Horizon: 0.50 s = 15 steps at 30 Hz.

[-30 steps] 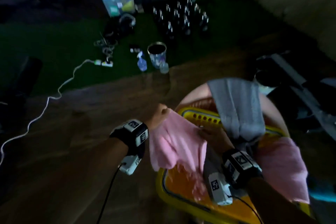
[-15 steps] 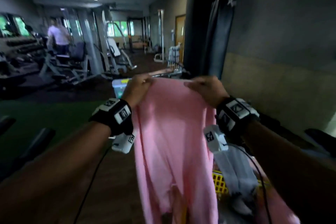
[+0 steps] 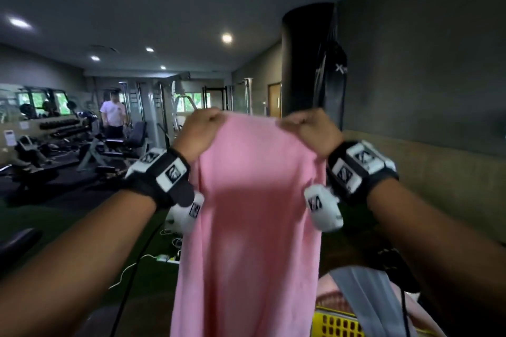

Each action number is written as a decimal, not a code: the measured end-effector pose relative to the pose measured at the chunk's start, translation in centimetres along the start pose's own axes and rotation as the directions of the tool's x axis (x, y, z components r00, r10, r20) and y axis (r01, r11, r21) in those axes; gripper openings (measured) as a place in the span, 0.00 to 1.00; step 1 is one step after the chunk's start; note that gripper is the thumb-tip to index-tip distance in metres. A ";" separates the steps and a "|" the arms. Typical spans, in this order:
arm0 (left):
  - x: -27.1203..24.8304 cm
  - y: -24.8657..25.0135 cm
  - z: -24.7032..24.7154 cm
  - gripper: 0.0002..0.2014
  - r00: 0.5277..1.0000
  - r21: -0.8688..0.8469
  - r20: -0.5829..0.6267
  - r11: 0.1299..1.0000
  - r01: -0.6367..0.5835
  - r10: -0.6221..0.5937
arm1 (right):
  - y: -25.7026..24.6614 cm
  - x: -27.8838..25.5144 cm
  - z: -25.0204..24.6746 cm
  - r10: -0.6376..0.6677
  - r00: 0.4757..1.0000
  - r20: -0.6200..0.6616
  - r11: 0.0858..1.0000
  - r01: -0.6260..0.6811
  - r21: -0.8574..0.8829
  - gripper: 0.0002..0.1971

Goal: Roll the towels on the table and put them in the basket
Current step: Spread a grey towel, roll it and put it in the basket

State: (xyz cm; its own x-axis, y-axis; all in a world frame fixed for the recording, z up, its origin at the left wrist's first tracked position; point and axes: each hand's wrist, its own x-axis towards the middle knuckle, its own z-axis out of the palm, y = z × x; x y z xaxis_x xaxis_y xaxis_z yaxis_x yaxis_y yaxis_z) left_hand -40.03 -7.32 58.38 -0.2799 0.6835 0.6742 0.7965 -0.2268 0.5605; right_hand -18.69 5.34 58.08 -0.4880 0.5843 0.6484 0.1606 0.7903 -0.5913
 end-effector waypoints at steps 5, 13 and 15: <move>-11.9 -6.6 3.7 0.08 0.947 -0.123 0.318 0.988 0.091 -0.048 | 7.5 -15.9 7.2 0.107 0.968 0.225 0.984 -0.136 0.116 0.10; -30.4 -13.8 11.6 0.09 0.803 -0.163 0.484 0.866 0.472 -0.346 | 14.0 -35.5 14.9 0.446 0.817 0.365 0.835 -0.526 0.158 0.11; -32.8 -13.3 12.6 0.11 0.745 -0.170 0.521 0.805 0.569 -0.417 | 14.3 -36.9 15.2 0.483 0.812 0.328 0.804 -0.559 0.201 0.09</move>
State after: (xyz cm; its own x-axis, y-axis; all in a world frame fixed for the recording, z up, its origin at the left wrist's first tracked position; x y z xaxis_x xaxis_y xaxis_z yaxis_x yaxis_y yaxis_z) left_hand -34.69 -18.03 22.74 -0.2608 0.9652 0.0179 0.3909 0.0886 0.9162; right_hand -11.39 -7.72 18.39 -0.6004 0.7954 0.0835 0.2299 0.2717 -0.9345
